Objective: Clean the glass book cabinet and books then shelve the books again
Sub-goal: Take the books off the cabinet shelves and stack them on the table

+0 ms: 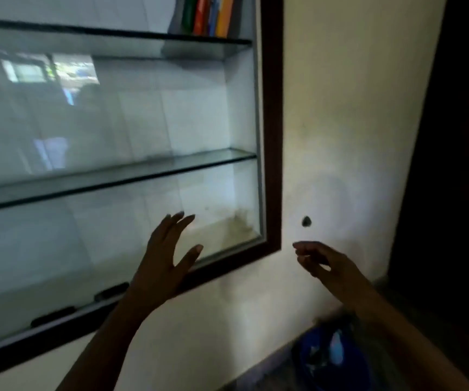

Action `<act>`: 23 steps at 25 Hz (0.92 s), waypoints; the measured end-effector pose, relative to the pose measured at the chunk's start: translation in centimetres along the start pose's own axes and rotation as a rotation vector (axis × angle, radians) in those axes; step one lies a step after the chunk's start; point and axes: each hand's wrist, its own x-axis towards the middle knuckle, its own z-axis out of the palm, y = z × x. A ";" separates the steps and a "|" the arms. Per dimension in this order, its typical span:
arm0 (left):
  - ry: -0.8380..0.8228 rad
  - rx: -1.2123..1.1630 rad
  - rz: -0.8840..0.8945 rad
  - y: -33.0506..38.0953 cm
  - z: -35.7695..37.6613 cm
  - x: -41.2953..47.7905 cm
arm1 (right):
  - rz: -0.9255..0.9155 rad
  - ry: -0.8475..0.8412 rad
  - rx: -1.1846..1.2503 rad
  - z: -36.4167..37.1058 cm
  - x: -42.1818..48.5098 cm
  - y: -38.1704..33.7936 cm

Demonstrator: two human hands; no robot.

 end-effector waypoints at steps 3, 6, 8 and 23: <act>0.104 0.300 0.153 -3.1 -1.1 8.8 | -0.170 -0.055 0.070 0.7 10.8 -4.3; 0.242 0.514 0.286 -5.2 -2.9 18.0 | -0.350 -0.065 0.149 1.7 20.5 -8.8; 0.357 0.616 0.365 -5.5 -4.6 23.8 | -0.452 -0.044 0.175 1.7 26.0 -12.0; 0.732 0.896 0.506 -7.2 -7.0 44.9 | -1.059 0.337 -0.177 -4.2 45.8 -31.7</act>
